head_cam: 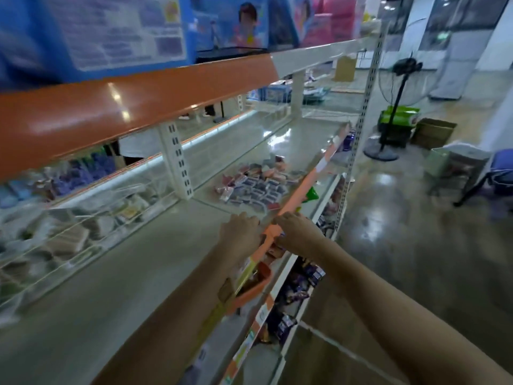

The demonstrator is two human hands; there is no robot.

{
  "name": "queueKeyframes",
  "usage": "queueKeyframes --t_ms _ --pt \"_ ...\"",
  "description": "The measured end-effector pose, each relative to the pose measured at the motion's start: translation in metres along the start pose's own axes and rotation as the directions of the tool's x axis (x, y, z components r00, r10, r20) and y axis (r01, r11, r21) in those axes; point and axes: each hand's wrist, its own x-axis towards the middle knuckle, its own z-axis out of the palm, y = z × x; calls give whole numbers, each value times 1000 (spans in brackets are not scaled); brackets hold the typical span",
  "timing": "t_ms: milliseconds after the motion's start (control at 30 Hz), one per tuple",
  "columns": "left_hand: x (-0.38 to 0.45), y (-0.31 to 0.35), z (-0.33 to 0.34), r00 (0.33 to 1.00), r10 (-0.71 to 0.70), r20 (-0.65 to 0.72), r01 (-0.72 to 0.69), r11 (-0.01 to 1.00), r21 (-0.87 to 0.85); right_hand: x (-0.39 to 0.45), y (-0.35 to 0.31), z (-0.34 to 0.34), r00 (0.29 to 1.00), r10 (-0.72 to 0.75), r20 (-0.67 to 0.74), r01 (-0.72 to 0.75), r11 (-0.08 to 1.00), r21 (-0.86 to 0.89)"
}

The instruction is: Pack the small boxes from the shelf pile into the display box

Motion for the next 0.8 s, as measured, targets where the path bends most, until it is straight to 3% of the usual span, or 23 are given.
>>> queueKeyframes --t_ms 100,200,367,800 --pt "49 11 2 995 69 -66 -68 997 23 31 37 -3 1000 9 -5 -9 1000 -4" --pt "99 9 -2 987 53 -151 -49 998 32 69 72 -11 999 36 -28 -37 999 0" --pt "172 -8 2 993 14 -118 -4 997 83 133 111 -22 996 82 -32 -83 996 -25" --pt "228 -7 30 976 -91 -198 89 996 -17 212 163 0 996 -62 -60 56 995 -84"
